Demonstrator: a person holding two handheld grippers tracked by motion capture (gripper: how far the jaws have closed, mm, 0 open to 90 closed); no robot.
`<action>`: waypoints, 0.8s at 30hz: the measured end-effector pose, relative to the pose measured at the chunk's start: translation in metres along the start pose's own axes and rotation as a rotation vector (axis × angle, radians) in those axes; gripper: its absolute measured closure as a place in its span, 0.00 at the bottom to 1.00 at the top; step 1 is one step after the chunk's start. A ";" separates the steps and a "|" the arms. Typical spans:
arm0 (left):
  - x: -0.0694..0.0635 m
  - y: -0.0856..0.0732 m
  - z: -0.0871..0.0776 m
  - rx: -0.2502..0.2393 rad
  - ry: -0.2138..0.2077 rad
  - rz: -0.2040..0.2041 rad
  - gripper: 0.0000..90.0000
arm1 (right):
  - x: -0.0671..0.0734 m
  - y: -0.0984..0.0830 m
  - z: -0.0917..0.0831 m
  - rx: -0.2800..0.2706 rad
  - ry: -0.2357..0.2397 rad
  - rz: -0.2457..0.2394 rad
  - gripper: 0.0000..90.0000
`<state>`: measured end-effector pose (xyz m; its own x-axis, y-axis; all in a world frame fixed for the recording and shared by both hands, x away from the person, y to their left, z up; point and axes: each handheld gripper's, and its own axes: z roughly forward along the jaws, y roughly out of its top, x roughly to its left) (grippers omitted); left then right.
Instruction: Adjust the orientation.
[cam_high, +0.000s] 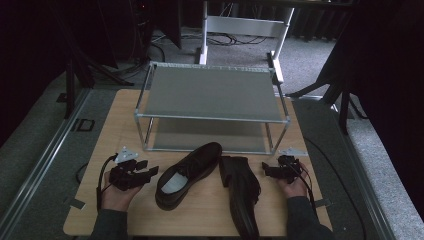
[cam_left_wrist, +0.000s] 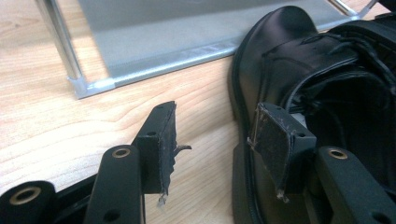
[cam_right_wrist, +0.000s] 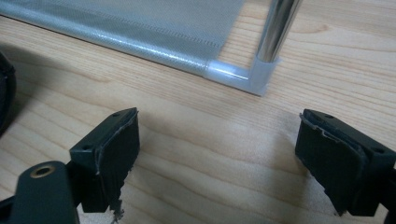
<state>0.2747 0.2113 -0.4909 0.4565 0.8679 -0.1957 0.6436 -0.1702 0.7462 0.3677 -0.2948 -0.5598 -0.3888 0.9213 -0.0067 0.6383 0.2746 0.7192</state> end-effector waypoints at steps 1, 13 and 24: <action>0.001 -0.001 0.001 0.004 -0.001 0.000 0.54 | 0.000 0.000 0.000 0.000 0.001 0.001 0.15; -0.001 -0.013 0.009 0.041 -0.022 0.025 0.54 | 0.001 -0.005 -0.005 0.000 0.019 -0.019 0.15; -0.018 0.005 0.003 -0.007 -0.073 0.095 0.58 | 0.002 -0.006 -0.006 0.000 0.019 -0.020 0.15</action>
<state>0.2716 0.1938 -0.4854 0.5590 0.8116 -0.1697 0.5913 -0.2467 0.7678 0.3591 -0.2966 -0.5599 -0.4136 0.9104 -0.0078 0.6303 0.2925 0.7192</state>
